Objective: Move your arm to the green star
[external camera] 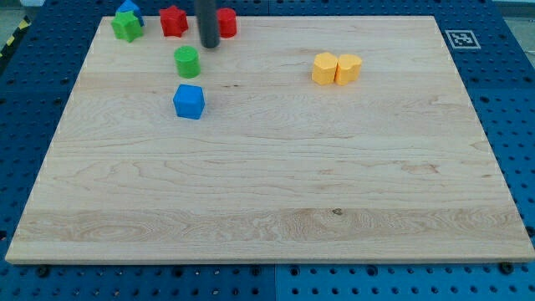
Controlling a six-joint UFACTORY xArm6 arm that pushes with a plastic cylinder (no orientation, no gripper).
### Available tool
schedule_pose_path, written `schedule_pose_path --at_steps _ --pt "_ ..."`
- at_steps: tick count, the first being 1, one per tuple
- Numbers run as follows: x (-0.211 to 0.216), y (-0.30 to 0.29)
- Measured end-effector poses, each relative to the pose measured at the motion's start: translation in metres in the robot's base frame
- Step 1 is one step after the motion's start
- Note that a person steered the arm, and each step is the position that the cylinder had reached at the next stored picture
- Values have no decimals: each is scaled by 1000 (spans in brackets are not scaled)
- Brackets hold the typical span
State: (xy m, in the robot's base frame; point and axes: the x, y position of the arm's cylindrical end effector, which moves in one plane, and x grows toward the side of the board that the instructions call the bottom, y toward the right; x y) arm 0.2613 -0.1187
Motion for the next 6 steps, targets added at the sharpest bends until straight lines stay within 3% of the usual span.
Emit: schedule_pose_path --at_steps 2,3,4,6 --pt "47 -81" --pt "6 -186" --pt "5 -186" --pt "-70 -185"
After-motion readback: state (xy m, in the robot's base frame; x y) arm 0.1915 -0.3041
